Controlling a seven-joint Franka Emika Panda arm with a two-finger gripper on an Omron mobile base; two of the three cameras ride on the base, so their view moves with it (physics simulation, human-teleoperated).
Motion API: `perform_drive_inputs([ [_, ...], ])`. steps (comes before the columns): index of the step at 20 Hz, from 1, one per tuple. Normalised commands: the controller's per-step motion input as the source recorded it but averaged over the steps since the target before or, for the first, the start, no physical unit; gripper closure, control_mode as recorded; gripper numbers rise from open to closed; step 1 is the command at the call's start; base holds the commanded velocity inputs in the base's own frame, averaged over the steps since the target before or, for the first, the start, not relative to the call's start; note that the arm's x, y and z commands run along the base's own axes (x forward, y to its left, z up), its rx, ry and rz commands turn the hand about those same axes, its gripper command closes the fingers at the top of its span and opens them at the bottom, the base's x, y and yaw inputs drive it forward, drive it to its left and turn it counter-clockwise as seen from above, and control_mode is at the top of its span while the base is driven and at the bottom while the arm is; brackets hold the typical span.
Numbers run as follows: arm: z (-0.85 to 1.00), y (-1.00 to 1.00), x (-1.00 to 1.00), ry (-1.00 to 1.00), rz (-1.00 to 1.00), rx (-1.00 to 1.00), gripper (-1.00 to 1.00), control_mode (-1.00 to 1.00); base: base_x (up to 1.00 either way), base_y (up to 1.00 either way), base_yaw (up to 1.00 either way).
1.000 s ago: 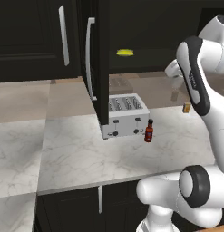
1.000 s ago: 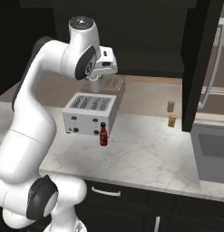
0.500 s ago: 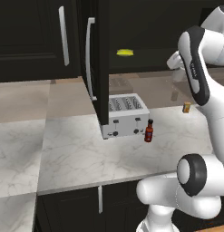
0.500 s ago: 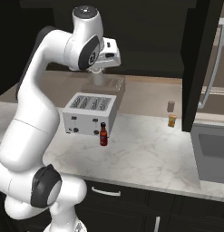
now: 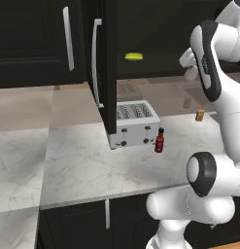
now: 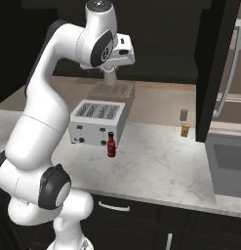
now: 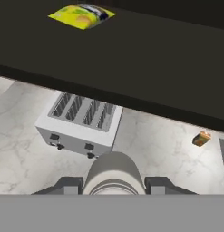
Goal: Pick the condiment bottle and shaker from the counter and place them in the cabinet.
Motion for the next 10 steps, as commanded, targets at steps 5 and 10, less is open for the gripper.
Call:
perform_drive_inputs([
  [5, 0.13, -0.09, 0.23, 0.00, 0.00, 0.00, 1.00, -1.00, 0.00, 0.00, 0.00],
  [10, 0.01, -0.01, 0.28, 0.00, 0.00, 0.00, 1.00, -1.00, 0.00, 0.00, 0.00],
])
